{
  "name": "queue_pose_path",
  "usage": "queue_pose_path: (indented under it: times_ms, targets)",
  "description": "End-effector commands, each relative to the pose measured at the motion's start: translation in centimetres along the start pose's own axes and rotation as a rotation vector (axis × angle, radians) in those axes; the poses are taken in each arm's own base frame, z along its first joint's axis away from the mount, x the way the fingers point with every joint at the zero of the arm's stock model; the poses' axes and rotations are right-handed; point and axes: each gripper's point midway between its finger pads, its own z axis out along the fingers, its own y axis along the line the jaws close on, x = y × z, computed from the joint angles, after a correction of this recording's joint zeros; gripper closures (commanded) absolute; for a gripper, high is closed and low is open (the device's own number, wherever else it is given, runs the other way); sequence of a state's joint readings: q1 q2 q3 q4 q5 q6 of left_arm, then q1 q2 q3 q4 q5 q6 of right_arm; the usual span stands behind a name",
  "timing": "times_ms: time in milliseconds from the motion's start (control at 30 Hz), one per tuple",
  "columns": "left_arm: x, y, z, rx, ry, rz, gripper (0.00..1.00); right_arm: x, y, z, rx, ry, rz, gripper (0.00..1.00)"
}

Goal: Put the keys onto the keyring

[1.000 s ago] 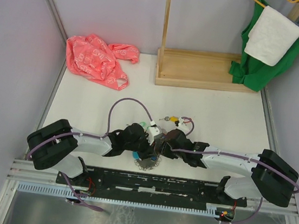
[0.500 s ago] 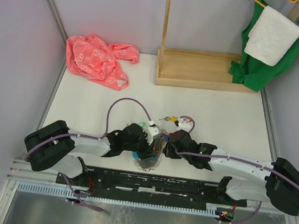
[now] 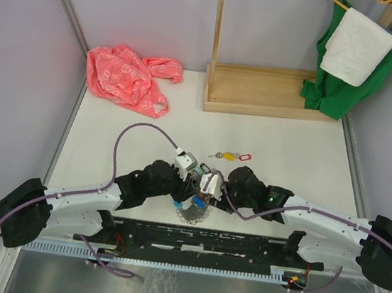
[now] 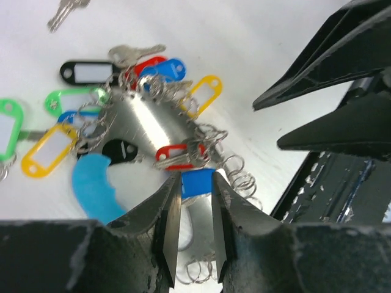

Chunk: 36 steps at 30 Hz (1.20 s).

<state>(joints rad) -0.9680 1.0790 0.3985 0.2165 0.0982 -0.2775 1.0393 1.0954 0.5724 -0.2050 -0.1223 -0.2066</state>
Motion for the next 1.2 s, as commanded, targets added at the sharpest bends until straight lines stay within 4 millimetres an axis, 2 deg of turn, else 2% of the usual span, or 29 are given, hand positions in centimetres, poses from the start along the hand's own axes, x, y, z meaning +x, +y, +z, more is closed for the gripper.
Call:
queue_pose_path:
  times_ms: [0, 67, 267, 433, 567, 767, 1167]
  targets:
    - [2.1, 2.6, -0.8, -0.142, 0.038, -0.151, 0.66, -0.6, 0.3, 0.3, -0.221, 0.011, -0.467, 0.53]
    - [2.6, 3.4, -0.9, -0.161, 0.044, -0.199, 0.65, -0.1, 0.4, 0.4, -0.301, 0.028, -0.509, 0.54]
    - [3.9, 5.5, -1.3, -0.193, 0.045, -0.367, 0.66, -1.1, 0.0, 1.7, -0.396, -0.082, -0.552, 0.56]
    - [4.5, 6.2, -1.6, -0.208, 0.052, -0.407, 0.69, -1.3, 0.3, 2.6, -0.471, -0.101, -0.592, 0.61]
    - [4.9, 6.4, -1.7, -0.213, 0.058, -0.414, 0.71, -1.2, 0.9, 3.2, -0.527, -0.108, -0.603, 0.63]
    - [4.9, 6.4, -1.6, -0.21, 0.069, -0.402, 0.72, 0.2, 1.1, 3.8, -0.585, -0.06, -0.62, 0.65]
    - [4.9, 5.8, -1.4, -0.168, 0.081, -0.385, 0.73, 1.1, 0.4, 5.2, -0.586, -0.03, -0.668, 0.64]
